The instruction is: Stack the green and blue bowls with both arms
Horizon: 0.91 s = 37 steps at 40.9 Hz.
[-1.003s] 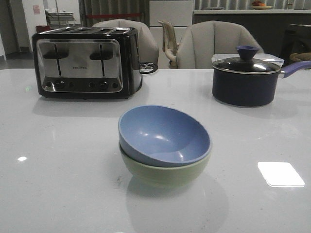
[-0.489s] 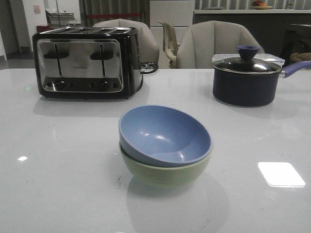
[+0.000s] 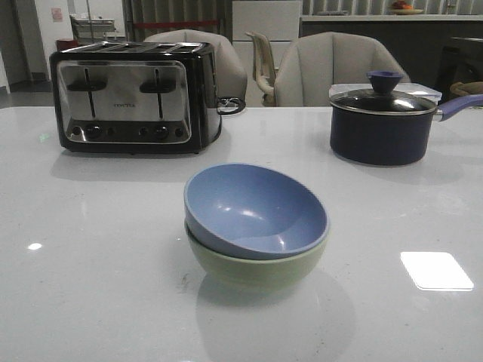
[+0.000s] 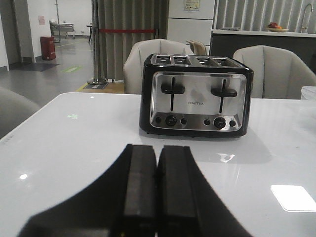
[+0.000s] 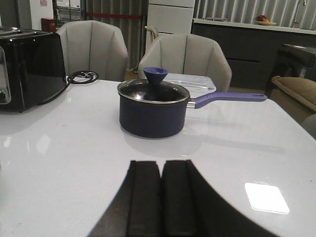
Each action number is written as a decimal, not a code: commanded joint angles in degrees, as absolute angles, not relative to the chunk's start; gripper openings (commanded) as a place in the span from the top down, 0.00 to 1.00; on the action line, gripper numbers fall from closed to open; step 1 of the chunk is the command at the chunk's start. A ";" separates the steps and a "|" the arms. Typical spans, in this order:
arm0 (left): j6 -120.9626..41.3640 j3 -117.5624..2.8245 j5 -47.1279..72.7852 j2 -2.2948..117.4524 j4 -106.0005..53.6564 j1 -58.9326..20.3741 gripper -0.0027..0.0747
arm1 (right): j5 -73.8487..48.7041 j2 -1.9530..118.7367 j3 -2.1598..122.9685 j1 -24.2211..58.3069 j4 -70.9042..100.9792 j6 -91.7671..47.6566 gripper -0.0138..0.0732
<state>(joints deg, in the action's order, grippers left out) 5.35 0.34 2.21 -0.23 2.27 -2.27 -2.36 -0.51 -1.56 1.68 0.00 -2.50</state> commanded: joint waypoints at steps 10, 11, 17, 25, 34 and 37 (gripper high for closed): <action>5.95 1.43 -2.93 -1.41 1.88 -2.12 0.84 | 3.26 -1.77 -1.53 1.50 0.00 -2.85 0.80; 5.95 1.43 -2.93 -1.41 1.88 -2.12 0.84 | 3.26 -1.77 -1.53 1.50 0.00 -2.85 0.80; 5.95 1.43 -2.93 -1.41 1.88 -2.12 0.84 | 3.26 -1.77 -1.53 1.50 0.00 -2.85 0.80; 5.95 1.43 -2.93 -1.41 1.88 -2.12 0.84 | 3.27 -1.77 -1.53 1.65 0.00 -0.50 0.80; 5.95 1.43 -2.93 -1.41 1.88 -2.12 0.84 | 3.34 -1.77 -1.53 1.52 0.00 1.90 0.80; 5.95 1.43 -2.93 -1.41 1.88 -2.12 0.84 | 3.34 -1.77 -1.53 1.52 0.00 1.90 0.80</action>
